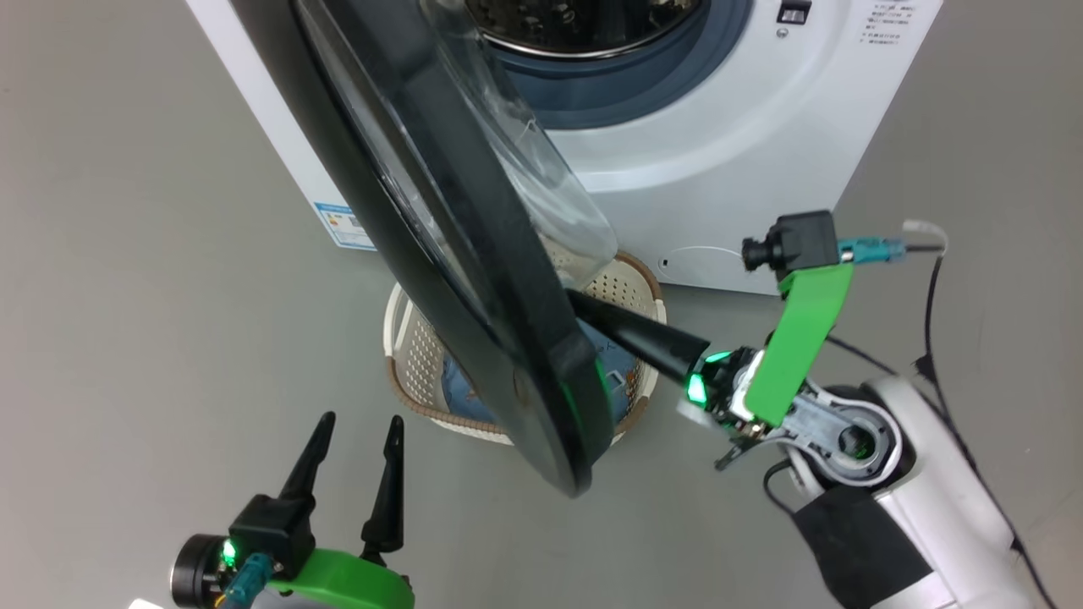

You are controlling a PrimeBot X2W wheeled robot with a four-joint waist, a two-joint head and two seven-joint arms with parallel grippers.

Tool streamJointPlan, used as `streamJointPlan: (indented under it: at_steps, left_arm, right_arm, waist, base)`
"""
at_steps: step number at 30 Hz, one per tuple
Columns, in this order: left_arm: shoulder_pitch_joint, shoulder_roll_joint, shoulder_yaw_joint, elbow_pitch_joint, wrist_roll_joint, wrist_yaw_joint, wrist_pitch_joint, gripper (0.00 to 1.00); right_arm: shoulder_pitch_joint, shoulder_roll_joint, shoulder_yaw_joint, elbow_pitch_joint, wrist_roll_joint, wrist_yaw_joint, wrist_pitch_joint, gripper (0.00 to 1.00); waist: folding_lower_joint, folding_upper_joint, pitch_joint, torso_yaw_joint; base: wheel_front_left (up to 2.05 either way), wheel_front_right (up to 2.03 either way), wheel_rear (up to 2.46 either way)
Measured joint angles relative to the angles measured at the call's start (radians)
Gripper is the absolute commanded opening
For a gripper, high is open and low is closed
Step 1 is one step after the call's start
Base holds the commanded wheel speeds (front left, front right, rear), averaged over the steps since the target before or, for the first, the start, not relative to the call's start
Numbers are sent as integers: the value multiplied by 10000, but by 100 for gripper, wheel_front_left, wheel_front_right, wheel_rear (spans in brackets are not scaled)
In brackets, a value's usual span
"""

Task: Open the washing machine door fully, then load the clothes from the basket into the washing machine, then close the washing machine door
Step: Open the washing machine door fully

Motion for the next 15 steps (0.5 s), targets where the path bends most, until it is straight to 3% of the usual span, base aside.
streamJointPlan:
  at_steps: [15]
  left_arm:
    - [24, 6, 165, -4, -2, -107, 0, 100]
  right_arm:
    - [721, 278, 1329, -113, -31, 0, -1373, 0]
  waist:
    - [0, 0, -450, 100]
  base:
    - [0, 0, 0]
